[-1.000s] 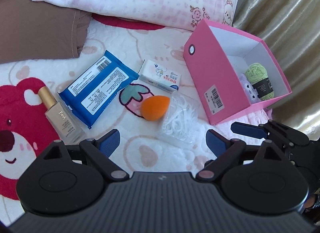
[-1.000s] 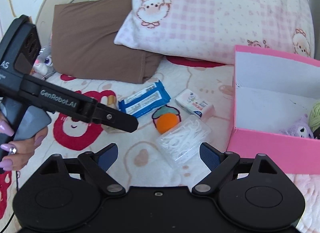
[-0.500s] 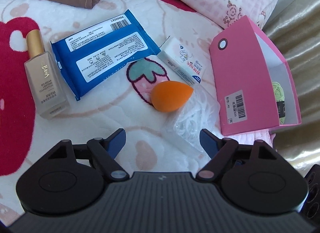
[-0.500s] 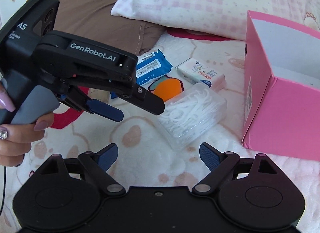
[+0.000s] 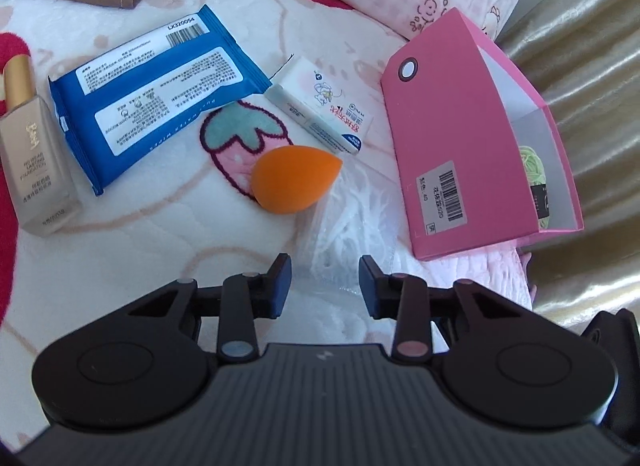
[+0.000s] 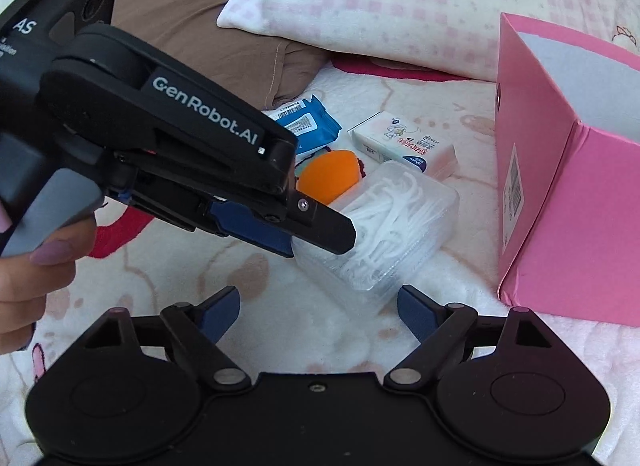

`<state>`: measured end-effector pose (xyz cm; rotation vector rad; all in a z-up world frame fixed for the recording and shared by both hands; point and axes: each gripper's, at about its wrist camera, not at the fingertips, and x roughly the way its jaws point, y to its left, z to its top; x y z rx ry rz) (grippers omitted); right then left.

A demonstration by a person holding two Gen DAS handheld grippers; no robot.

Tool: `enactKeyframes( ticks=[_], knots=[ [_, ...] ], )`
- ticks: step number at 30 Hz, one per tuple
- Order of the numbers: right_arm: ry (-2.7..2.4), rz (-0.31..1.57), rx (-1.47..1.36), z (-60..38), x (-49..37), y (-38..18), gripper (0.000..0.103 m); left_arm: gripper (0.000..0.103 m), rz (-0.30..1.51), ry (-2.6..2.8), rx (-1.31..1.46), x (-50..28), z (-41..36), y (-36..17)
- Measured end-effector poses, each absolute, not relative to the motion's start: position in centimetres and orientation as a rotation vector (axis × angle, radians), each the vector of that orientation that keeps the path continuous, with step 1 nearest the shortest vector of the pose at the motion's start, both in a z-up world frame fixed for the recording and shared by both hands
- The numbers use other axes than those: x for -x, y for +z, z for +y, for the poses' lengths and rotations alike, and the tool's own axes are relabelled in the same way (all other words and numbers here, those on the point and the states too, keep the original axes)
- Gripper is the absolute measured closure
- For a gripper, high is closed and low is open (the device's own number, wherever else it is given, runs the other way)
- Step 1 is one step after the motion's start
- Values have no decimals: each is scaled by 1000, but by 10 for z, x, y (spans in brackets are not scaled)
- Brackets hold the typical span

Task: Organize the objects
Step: 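Grasp the clear floss pick box with the left tool and lift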

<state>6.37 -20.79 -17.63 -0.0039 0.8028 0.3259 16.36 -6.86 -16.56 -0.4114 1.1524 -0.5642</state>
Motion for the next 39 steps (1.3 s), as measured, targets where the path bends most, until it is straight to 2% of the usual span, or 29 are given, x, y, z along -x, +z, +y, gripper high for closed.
enactKeyframes(
  ticks=[4,11,25,30,31,35,39],
  knots=[
    [383,843,0,-213,-53,-169,13,68,1156,-582,412,-138,-66,-157],
    [422,943,2,-216,-32,-161,13,69,1291,-598,474,-108,-65,-172],
    [310,881,-36,-210,-42,-176,12,68,1210,-518,570,-126,-58,-182],
    [247,863,31,-208,-40,-182,24,68,1249,-518,579,-122,-64,-185],
    [241,857,34,-207,-39,-183,24,67,1243,-506,556,-120,-66,-183],
    [205,835,70,-205,-32,-181,34,65,1191,-487,458,-112,-78,-172],
    [200,845,30,-212,-31,-173,35,65,1171,-497,463,-106,-78,-168]
  ],
)
